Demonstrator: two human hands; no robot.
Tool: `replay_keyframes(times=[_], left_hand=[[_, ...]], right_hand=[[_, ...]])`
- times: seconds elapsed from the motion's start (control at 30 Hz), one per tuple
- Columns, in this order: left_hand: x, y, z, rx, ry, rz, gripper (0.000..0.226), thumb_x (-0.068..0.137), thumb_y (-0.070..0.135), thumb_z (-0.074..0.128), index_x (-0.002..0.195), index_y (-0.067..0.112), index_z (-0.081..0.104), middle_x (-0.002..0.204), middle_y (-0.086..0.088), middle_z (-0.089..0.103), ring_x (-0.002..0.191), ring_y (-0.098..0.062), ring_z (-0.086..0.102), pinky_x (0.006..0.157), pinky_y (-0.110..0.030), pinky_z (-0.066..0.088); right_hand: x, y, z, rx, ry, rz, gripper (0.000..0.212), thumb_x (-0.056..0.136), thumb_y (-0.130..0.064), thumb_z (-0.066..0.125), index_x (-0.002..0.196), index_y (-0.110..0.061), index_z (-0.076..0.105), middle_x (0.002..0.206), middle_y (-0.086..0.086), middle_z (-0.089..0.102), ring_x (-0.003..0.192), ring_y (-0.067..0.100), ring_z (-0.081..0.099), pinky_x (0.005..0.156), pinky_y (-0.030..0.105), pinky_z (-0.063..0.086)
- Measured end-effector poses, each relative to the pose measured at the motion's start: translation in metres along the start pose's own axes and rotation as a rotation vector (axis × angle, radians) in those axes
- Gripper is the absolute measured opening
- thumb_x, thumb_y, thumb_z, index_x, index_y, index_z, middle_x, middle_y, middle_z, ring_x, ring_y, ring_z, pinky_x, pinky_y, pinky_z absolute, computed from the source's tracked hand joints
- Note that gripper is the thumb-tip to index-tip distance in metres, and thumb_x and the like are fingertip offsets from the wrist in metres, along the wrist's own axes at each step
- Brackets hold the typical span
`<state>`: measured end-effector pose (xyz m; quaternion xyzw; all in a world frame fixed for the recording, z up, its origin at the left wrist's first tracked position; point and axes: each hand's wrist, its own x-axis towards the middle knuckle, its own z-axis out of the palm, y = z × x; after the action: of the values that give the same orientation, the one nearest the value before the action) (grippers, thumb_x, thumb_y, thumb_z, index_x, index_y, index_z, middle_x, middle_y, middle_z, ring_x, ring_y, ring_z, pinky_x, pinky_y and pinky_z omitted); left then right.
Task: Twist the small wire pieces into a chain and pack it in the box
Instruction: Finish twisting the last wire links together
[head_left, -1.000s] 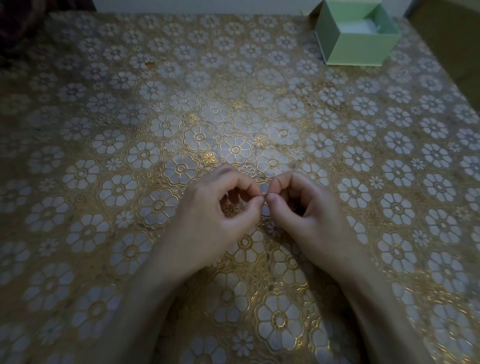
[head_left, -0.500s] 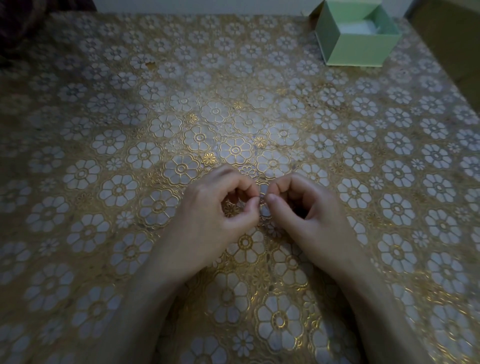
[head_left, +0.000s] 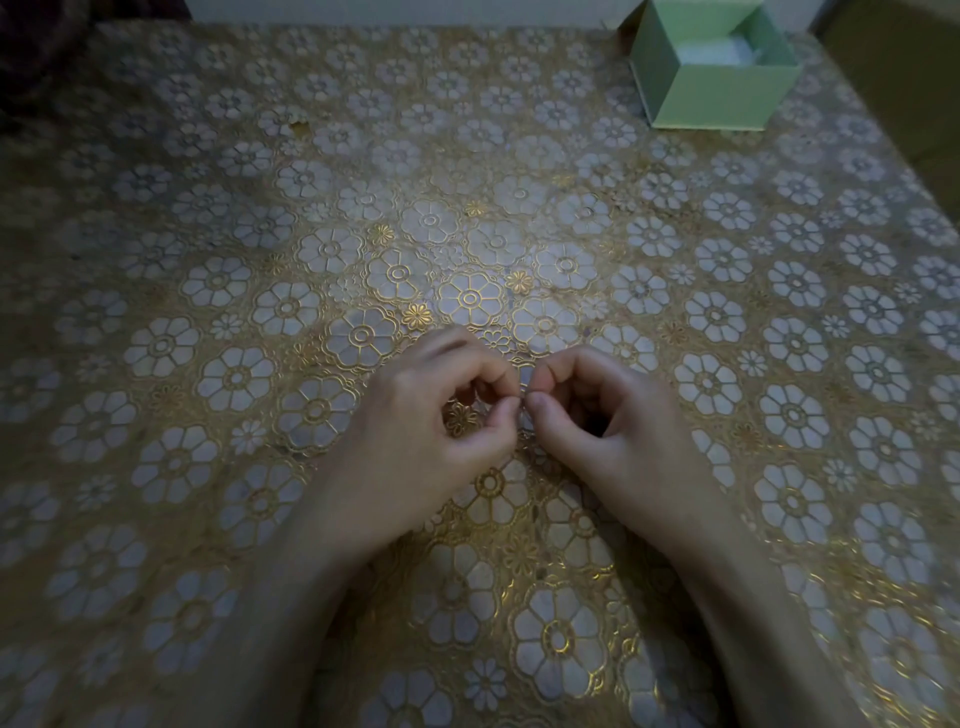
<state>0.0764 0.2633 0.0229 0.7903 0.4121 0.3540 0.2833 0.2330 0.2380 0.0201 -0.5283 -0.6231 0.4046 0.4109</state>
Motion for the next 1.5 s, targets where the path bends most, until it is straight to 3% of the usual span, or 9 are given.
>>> replay_keyframes(times=[0.8,0.9,1.03,1.33,1.5], left_hand=[[-0.0005,0.0012,0.0005,0.035,0.012,-0.023,0.009,0.076,0.022,0.055,0.074,0.013,0.059,0.074,0.011,0.050,0.068,0.003,0.043,0.065,-0.008,0.030],[-0.0003,0.0027,0.0004,-0.022,0.017,-0.040,0.008,0.075,0.022,0.056,0.074,0.015,0.059,0.073,0.011,0.052,0.067,-0.001,0.045,0.064,-0.011,0.031],[0.0000,0.0041,0.0007,-0.073,0.024,-0.077,0.009,0.075,0.024,0.055,0.074,0.016,0.059,0.074,0.010,0.055,0.070,-0.008,0.051,0.064,-0.015,0.038],[-0.0006,0.0039,-0.0025,-0.169,0.044,-0.186,0.012,0.072,0.034,0.054,0.073,0.023,0.059,0.069,0.011,0.057,0.064,-0.003,0.052,0.061,-0.011,0.037],[-0.0007,0.0033,-0.0018,-0.165,0.021,-0.181,0.009,0.073,0.034,0.055,0.071,0.026,0.059,0.068,0.012,0.057,0.064,-0.002,0.052,0.062,-0.011,0.037]], right_hand=[[-0.0005,-0.0008,0.0023,-0.025,0.034,0.008,0.007,0.072,-0.024,0.059,0.068,-0.023,0.054,0.055,-0.010,0.048,0.048,0.002,0.040,0.049,0.014,0.030],[-0.0004,-0.0008,0.0028,-0.031,0.048,0.003,0.011,0.071,-0.030,0.059,0.070,-0.021,0.054,0.056,-0.009,0.049,0.049,0.002,0.041,0.049,0.013,0.030],[-0.0007,-0.0016,0.0018,-0.020,0.034,0.004,0.007,0.072,-0.022,0.059,0.068,-0.020,0.053,0.055,-0.011,0.048,0.048,0.002,0.040,0.049,0.012,0.030],[0.0006,0.0016,0.0019,0.047,0.059,0.004,0.008,0.072,-0.031,0.057,0.072,-0.024,0.053,0.059,-0.008,0.050,0.052,0.005,0.042,0.051,0.022,0.034],[-0.0011,0.0001,0.0018,0.026,0.064,-0.041,0.006,0.077,-0.024,0.060,0.072,-0.025,0.056,0.059,-0.004,0.053,0.050,0.004,0.043,0.050,0.018,0.033]])
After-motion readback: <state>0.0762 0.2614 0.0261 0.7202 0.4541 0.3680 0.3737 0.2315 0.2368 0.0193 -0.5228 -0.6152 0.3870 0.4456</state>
